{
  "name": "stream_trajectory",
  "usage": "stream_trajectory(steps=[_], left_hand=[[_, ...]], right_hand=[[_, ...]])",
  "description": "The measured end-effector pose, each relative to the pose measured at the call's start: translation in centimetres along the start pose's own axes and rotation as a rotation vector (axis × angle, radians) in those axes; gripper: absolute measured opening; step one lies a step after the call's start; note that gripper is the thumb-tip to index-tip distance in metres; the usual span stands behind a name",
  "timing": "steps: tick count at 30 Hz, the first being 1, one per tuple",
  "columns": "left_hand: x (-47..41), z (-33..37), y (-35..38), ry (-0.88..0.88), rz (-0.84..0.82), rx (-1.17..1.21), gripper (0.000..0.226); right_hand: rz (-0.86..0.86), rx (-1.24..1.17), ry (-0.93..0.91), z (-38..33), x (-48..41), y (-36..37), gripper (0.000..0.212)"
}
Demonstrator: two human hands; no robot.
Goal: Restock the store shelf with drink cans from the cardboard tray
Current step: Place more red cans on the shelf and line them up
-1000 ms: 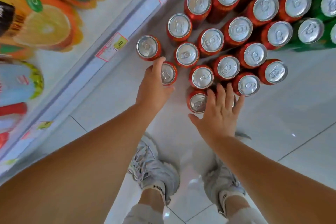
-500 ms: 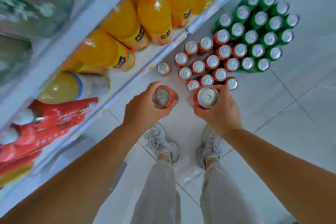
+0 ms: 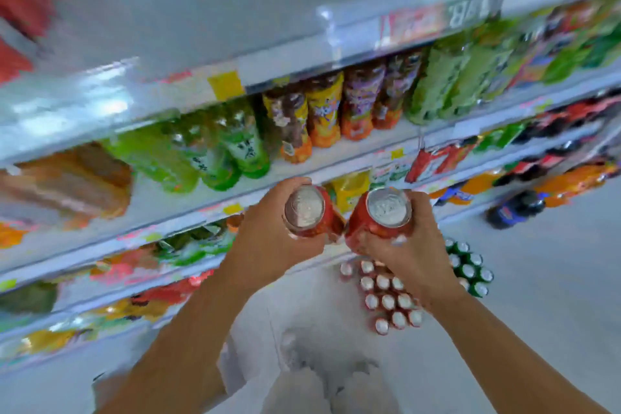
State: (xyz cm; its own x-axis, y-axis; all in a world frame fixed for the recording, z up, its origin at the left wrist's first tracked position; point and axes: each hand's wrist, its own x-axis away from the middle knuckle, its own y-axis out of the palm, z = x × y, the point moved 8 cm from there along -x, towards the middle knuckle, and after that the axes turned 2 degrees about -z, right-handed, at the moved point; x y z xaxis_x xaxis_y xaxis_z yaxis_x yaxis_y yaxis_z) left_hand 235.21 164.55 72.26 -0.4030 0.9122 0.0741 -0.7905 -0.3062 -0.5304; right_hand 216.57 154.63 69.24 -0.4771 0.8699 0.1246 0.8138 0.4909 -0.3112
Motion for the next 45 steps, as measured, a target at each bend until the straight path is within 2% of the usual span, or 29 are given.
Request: stream_trajectory(steps=[2, 8, 15, 20, 32, 41, 45], left_hand=[[2.2, 2.7, -4.1, 0.036, 0.125, 0.072, 0.079], [7.0, 5.5, -15.5, 0.118, 0.433, 0.194, 0.064], [8.6, 5.3, -27.2, 0.209, 0.590, 0.165, 0.058], [8.7, 5.6, -32.1, 0.264, 0.667, 0.140, 0.053], [6.6, 4.9, -33.5, 0.300, 0.730, 0.165, 0.051], [5.0, 5.5, -31.4, 0.355, 0.730, 0.256, 0.058], [5.1, 5.4, -31.1, 0.389, 0.766, 0.285, 0.064]], right_hand=[[-0.039, -0.064, -0.092, -4.8, 0.5, 0.9, 0.062], [-0.077, -0.151, -0.304, -17.2, 0.6, 4.5, 0.061], [-0.097, -0.129, -0.495, -28.2, -1.4, 12.4, 0.056], [-0.039, -0.118, -0.494, -31.8, -4.7, 15.8, 0.056], [-0.055, 0.035, -0.444, -33.1, -11.8, 19.4, 0.057], [-0.315, 0.138, -0.422, -31.9, -13.2, 20.2, 0.084], [-0.318, 0.257, -0.470, -32.4, -14.4, 19.9, 0.081]])
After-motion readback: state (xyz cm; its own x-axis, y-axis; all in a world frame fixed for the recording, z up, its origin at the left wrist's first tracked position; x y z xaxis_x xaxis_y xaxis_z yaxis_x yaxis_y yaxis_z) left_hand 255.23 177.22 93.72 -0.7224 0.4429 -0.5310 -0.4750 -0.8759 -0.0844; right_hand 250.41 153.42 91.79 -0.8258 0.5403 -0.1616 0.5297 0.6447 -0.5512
